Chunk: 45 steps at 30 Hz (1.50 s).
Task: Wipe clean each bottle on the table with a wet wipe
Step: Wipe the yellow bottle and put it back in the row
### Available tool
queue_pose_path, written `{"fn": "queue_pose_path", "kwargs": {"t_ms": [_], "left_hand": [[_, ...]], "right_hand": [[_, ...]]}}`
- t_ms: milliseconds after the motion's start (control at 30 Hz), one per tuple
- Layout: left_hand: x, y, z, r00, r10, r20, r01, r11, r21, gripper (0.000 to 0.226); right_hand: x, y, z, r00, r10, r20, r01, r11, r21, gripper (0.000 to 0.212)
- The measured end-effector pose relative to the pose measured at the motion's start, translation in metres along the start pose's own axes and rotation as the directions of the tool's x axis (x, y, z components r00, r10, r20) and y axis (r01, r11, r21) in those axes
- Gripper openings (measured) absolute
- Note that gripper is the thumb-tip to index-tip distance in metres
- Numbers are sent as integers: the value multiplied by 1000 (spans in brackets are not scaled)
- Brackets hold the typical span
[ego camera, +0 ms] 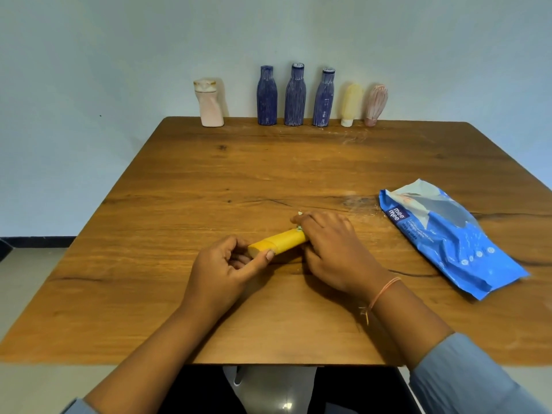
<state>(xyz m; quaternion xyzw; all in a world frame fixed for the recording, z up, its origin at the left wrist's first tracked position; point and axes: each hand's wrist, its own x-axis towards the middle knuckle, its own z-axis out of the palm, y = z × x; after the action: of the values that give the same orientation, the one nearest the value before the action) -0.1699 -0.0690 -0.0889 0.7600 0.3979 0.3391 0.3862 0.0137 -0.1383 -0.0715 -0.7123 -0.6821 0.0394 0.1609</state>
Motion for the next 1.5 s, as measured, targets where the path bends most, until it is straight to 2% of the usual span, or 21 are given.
{"fn": "queue_pose_path", "kwargs": {"t_ms": [100,167,233,367,500,667,833,967,1167,1233,1367,1500], "left_hand": [[-4,-2,-4,980,190,59,-198,947,252,68],[-5,-4,-3,960,273,66,-280,910,305,55],[-6,-4,-3,955,297,9,-283,903,324,37],[-4,-6,-3,960,279,-19,-258,912,319,30],[-5,-3,-5,963,270,10,-261,921,290,31],[-10,-2,-4,956,291,49,-292,911,292,34],[-6,-6,-5,963,271,1,-263,933,247,33],[-5,-7,-5,964,265,-4,-259,945,201,31],[1,-10,-4,977,212,-23,-204,961,188,29],[3,-11,-4,978,205,-23,-199,966,165,29],[0,-10,-5,980,196,-23,-192,976,99,29],[0,-10,-6,984,170,-51,-166,983,82,25]], "right_hand": [[3,3,-2,999,-12,30,12,1000,-4,45],[5,2,-3,998,-16,55,18,1000,-21,44],[6,-2,-3,998,-16,56,17,1000,-9,44],[-4,-18,2,990,-35,-139,53,991,125,46],[-12,-49,20,973,-164,-162,188,971,148,51],[-7,-62,23,964,-93,-251,141,973,181,49],[-6,-63,30,982,-47,-181,59,996,63,51],[-1,-33,24,992,-37,-123,22,993,-118,53],[9,-13,10,989,75,-125,-96,981,-171,65],[8,-29,13,992,50,-119,-68,986,-151,66],[6,-70,25,994,-87,-61,85,995,-43,71],[8,-61,19,989,-142,-32,140,988,-62,68]]}}
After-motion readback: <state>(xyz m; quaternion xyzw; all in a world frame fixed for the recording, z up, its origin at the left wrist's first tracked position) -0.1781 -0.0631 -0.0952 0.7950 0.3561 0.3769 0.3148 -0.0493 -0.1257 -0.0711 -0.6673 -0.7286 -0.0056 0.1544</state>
